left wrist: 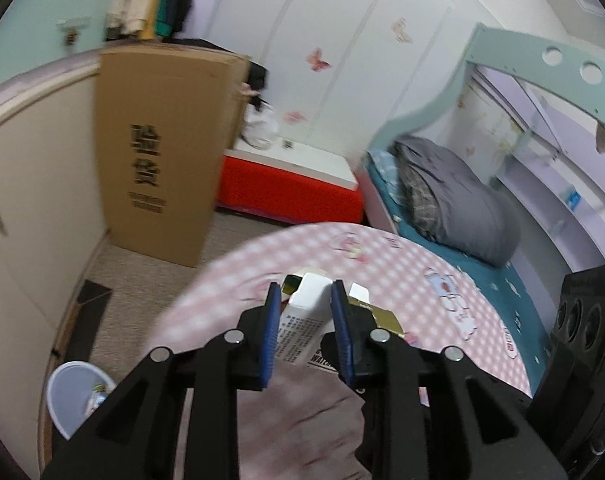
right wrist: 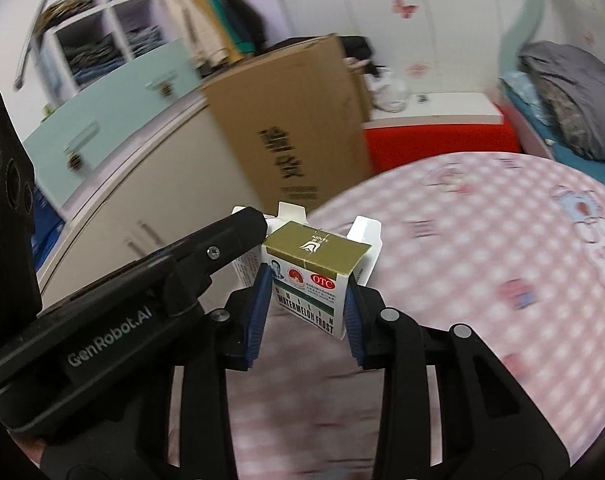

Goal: Collect trash
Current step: 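Carry both boxes over the wastebasket and open both tools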

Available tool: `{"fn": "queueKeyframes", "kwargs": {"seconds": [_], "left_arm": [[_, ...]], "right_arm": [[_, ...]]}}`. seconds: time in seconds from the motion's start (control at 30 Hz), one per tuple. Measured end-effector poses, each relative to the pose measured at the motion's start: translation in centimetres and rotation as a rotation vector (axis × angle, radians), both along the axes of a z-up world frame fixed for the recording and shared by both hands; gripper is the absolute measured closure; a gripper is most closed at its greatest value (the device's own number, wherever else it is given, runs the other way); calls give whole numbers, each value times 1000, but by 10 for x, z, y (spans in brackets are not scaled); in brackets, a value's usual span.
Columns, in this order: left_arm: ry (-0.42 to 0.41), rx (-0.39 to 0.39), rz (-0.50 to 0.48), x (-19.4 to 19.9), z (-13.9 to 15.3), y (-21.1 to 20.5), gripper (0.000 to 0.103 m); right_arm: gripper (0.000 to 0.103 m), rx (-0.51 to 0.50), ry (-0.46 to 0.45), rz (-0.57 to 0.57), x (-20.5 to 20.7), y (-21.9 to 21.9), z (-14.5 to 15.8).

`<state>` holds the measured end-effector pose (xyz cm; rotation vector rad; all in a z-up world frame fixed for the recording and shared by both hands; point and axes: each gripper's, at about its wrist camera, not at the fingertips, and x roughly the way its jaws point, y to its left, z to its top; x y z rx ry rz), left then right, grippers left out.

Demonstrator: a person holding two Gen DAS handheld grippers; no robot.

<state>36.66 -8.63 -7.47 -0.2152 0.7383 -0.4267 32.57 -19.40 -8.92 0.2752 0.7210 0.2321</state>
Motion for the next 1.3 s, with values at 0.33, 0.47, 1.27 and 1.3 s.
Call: {"fn": "queueKeyframes", "kwargs": {"seconds": [0.33, 0.47, 1.27, 1.3], "left_arm": [[-24, -14, 192, -33, 4, 157, 78], [-16, -25, 257, -43, -5, 206, 78], [184, -46, 519, -46, -140, 358, 78], [195, -43, 525, -43, -147, 360, 78]], "right_arm": [[68, -45, 9, 193, -6, 144, -3], [68, -67, 27, 257, -4, 193, -15], [68, -151, 205, 468, 25, 336, -143], [68, -151, 215, 470, 30, 338, -151]]}}
